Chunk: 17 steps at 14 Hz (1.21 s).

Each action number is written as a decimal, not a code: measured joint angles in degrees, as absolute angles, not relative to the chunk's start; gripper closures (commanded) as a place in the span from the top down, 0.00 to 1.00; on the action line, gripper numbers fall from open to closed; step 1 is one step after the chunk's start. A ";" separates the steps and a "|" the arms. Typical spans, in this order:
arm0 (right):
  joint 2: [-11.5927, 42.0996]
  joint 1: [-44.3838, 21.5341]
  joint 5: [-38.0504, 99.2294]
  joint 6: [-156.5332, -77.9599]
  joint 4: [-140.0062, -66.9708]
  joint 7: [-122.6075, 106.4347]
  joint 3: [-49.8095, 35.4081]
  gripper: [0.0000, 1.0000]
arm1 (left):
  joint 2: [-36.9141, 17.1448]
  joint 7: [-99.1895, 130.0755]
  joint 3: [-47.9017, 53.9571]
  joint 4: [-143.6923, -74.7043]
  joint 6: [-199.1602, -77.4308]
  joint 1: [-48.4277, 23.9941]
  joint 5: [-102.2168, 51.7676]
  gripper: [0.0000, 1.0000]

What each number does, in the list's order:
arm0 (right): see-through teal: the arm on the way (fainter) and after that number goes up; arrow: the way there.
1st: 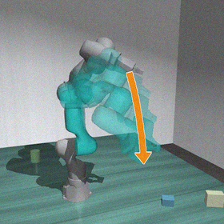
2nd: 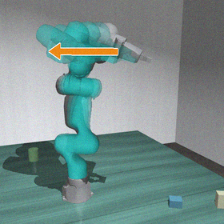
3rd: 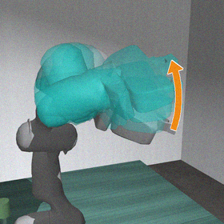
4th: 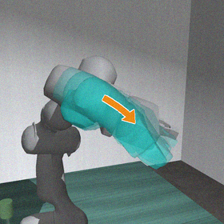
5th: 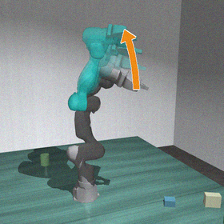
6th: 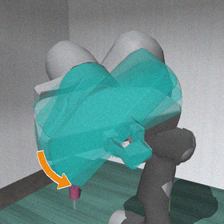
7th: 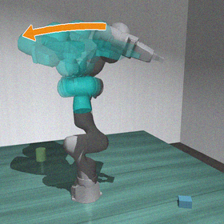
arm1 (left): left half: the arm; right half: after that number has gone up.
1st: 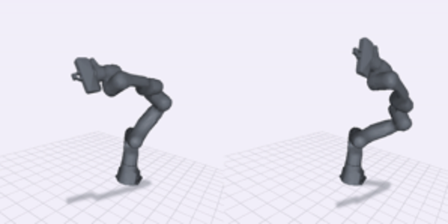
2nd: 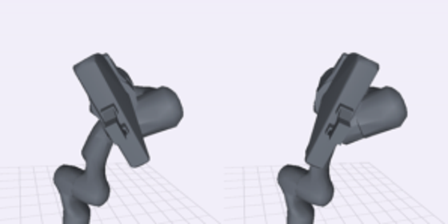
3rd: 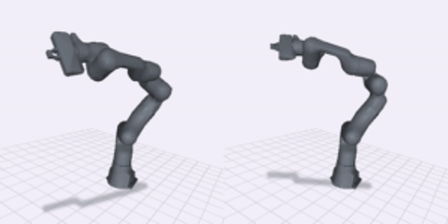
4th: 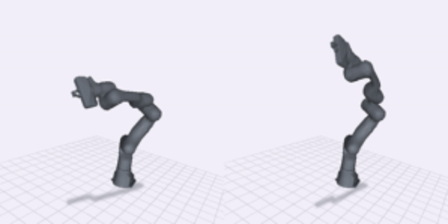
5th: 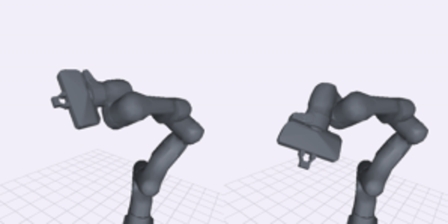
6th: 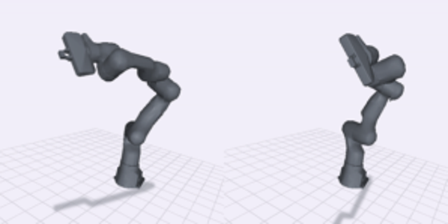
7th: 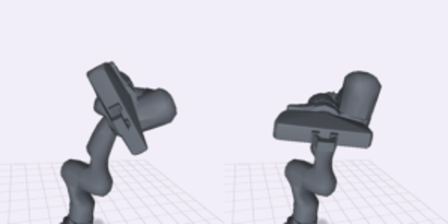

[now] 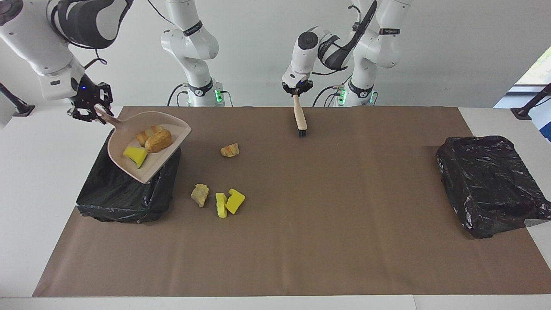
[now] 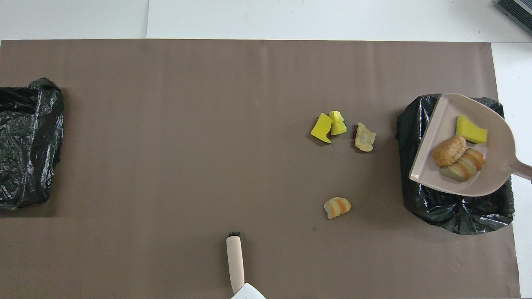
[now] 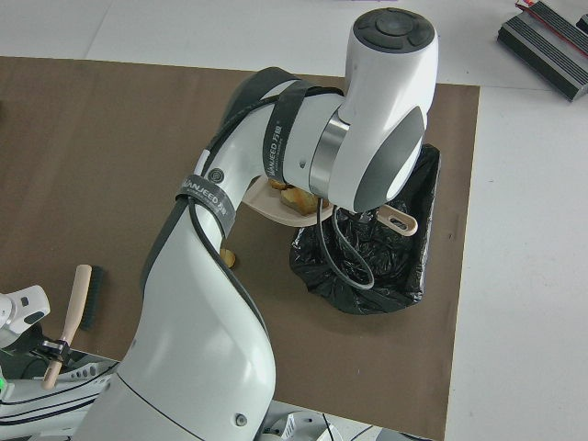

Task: Sweep and dump trash in bin
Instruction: 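Carry the dustpan over the trash bag and tip it with the right gripper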

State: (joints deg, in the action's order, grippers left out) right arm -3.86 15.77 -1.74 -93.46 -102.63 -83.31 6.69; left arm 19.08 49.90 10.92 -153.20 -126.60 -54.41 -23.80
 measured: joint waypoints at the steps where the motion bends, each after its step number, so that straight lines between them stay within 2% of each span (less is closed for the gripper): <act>1: -3.82 16.71 -3.38 -94.00 -102.26 -85.99 7.82 0.00 | 18.93 49.73 10.90 -153.03 -126.56 -54.41 -23.80 0.58; 2: -3.64 17.83 -4.89 -95.62 -101.97 -89.24 8.77 0.00 | 18.75 49.68 10.81 -152.82 -126.52 -54.41 -23.80 0.83; 3: -3.19 19.22 -5.79 -98.03 -101.87 -93.02 9.41 0.00 | 18.51 49.64 10.70 -152.59 -126.50 -54.40 -23.80 0.89; 4: -2.32 20.98 -6.48 -100.76 -101.87 -96.89 9.82 0.00 | 18.08 49.55 10.55 -152.21 -126.41 -54.37 -23.80 1.00; 6: -0.07 23.46 -10.89 -106.10 -101.90 -101.75 10.10 0.00 | 16.69 48.13 10.23 -150.58 -125.98 -53.27 -23.61 1.00; 8: 1.44 23.31 -16.28 -109.58 -102.09 -102.34 9.89 0.00 | 15.10 45.29 10.01 -146.94 -124.54 -49.07 -20.23 1.00; 13: 1.87 18.87 -26.18 -113.20 -103.18 -102.29 9.30 0.00 | 8.65 35.87 9.29 -129.65 -115.42 -31.93 -5.36 1.00; 17: 1.87 16.91 -31.24 -115.35 -104.43 -102.22 9.28 0.00 | 4.22 26.18 8.97 -115.27 -106.94 -20.46 -1.30 1.00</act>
